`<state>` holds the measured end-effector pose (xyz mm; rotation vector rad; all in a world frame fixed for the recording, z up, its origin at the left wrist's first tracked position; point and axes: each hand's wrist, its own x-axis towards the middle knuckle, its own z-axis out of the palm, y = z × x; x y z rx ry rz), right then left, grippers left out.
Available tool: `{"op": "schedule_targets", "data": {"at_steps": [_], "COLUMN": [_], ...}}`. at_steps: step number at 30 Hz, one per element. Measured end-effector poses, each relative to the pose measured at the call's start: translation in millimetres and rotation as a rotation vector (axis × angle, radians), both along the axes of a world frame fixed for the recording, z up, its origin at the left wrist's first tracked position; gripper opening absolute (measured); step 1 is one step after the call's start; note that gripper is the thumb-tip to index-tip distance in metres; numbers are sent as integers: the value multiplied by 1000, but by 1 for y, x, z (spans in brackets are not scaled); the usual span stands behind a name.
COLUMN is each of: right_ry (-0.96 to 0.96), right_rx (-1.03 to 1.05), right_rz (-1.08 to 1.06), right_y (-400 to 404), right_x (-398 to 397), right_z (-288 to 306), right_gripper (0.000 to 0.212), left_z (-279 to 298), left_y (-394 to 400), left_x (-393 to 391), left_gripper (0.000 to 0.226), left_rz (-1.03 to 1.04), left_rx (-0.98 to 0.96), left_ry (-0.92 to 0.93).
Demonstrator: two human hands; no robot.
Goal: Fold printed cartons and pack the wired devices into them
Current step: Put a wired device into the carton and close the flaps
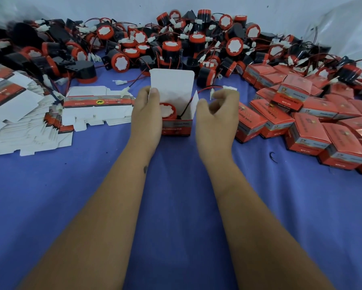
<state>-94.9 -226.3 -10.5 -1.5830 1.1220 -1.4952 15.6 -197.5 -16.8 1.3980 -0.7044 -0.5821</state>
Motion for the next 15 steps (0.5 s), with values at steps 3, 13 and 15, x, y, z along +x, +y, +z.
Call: {"op": "schedule_targets", "data": {"at_steps": [3,13,15], "right_ry": [-220,-676,-774], "right_rx": [249,482,483], "right_rz": [99,166,208], "right_y": [-7,-24,-24], "right_x": [-7,-16,-17], "right_z": [5,11,11], "right_gripper": [45,55,50], "left_z": [-2,-9,-8], "left_y": [0,-4,-4], "left_x": [1,-2,-2], "left_gripper": [19,61,63], "left_rz": [-104,-199,-203], "left_rx": [-15,28,22], "left_ry": [17,-240,-231]}}
